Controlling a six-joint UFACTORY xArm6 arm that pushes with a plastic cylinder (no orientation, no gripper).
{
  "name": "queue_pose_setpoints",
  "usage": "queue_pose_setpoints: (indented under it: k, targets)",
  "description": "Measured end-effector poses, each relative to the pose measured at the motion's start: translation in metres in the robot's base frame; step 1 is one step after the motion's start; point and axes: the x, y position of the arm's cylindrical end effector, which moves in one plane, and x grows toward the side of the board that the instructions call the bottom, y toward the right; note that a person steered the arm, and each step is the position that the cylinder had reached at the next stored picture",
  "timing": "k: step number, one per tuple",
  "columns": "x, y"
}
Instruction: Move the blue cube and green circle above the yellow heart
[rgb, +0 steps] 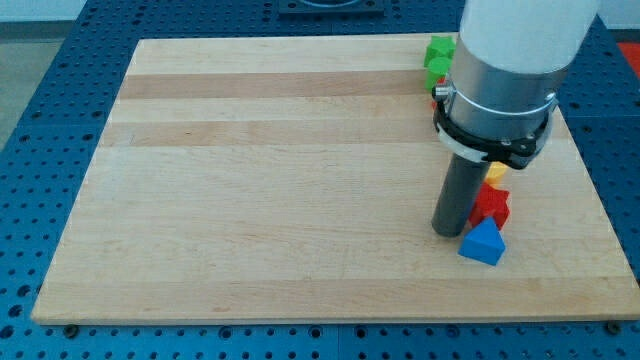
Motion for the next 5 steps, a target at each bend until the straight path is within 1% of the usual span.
queue_pose_setpoints:
  k: [2, 5]
  targets:
    - [0.016, 0.0]
    - [0.017, 0.009]
